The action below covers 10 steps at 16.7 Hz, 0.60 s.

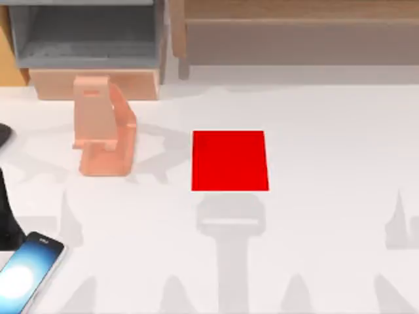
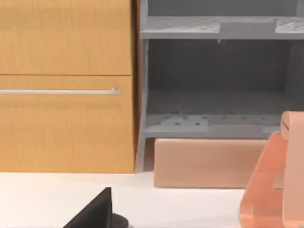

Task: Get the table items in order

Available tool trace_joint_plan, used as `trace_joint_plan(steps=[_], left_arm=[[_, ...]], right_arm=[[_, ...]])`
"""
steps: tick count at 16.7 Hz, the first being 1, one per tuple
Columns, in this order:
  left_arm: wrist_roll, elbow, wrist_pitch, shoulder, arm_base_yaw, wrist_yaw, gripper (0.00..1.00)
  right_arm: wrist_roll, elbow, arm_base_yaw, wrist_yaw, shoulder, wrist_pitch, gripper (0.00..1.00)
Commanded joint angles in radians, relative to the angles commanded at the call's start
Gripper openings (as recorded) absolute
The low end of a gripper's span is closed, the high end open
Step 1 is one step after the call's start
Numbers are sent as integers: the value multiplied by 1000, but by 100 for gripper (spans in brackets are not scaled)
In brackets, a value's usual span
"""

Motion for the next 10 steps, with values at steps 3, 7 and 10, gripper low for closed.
trace_joint_plan(steps=[3, 7, 10], left_arm=[[3, 10, -7, 10, 1, 0, 100], [49, 152, -110, 154, 14, 1, 100], [111, 358, -249, 370, 31, 2, 100]], right_arm=[[0, 0, 0, 0, 0, 0, 100], [0, 0, 0, 0, 0, 0, 100], [0, 0, 0, 0, 0, 0, 100]])
